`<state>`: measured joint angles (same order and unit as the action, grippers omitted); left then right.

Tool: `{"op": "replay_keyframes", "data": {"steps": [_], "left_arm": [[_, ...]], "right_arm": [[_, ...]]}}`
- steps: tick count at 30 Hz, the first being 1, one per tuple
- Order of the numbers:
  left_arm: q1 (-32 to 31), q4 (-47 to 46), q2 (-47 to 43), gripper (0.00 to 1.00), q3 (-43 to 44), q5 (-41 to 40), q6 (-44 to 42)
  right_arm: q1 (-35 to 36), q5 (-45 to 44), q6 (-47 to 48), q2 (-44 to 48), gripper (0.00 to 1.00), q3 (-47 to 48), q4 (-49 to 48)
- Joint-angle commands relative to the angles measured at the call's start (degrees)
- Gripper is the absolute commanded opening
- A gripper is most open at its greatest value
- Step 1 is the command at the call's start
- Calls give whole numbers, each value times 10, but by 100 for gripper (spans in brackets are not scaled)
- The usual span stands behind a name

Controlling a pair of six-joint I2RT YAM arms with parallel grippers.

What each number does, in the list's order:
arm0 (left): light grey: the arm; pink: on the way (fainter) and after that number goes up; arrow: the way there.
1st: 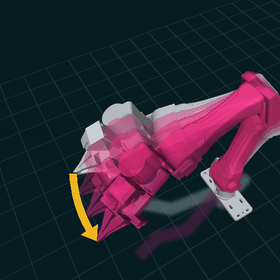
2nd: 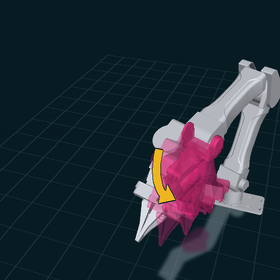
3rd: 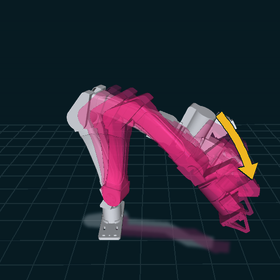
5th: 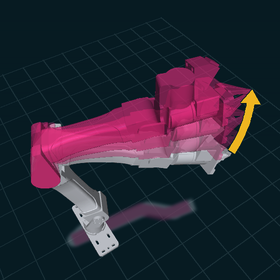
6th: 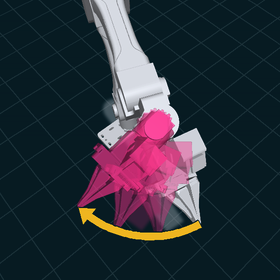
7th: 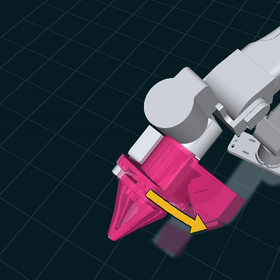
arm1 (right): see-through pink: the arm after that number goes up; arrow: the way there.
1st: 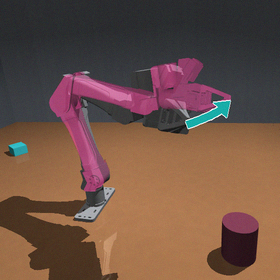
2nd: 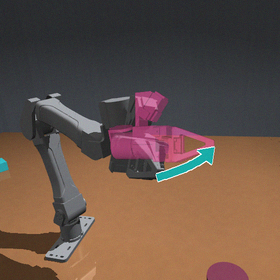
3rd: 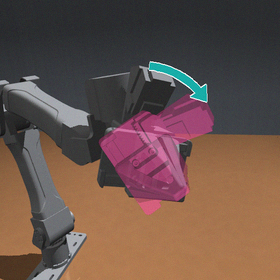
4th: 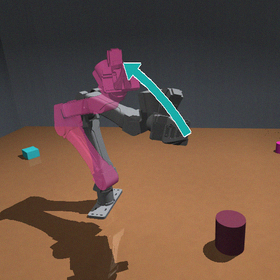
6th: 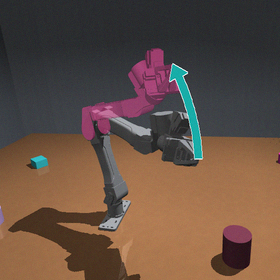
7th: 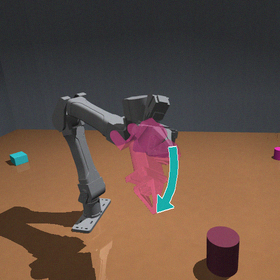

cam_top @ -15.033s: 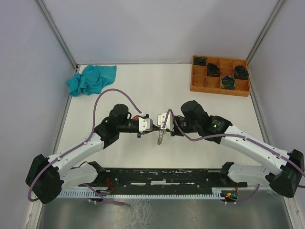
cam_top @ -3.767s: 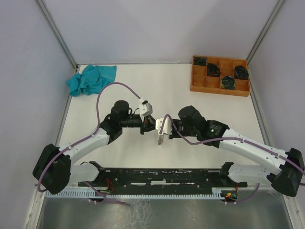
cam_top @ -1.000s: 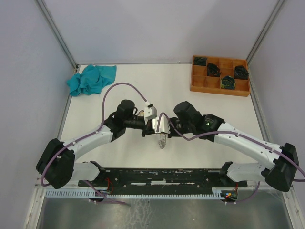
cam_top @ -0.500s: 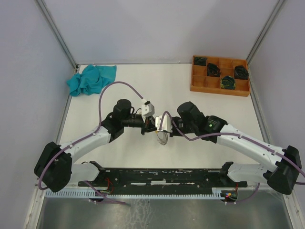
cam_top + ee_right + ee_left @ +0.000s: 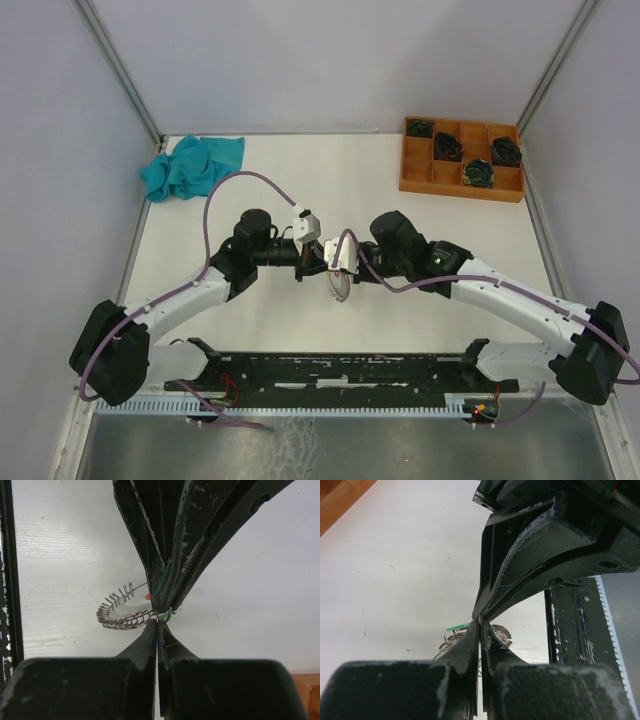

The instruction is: Put the keys on the keyring

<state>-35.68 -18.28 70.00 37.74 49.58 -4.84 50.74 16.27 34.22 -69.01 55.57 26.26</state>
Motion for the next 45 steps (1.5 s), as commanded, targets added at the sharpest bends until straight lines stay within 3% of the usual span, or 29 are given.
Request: {"op": "replay_keyframes", "data": {"steps": [1, 9, 15, 24, 32, 45], "left_arm": [[5, -56, -19, 3, -3, -9, 20], [5, -35, -20, 4, -1, -37, 5], [5, -34, -24, 19, -5, -57, 7], [5, -34, -36, 31, -11, -97, 15], [5, -29, -47, 36, -17, -152, 24], [5, 1, -13, 42, -3, -143, 15]], "right_arm": [[0, 20, -15, -10, 1, -5, -42], [-3, 1, -16, -1, 1, -4, -35], [-5, 0, -19, -5, 1, 4, -24], [-6, -6, -27, -18, 1, 8, -26], [-16, -28, -44, -31, 1, 13, -21], [-50, -5, -69, -29, 1, -2, -35]]}}
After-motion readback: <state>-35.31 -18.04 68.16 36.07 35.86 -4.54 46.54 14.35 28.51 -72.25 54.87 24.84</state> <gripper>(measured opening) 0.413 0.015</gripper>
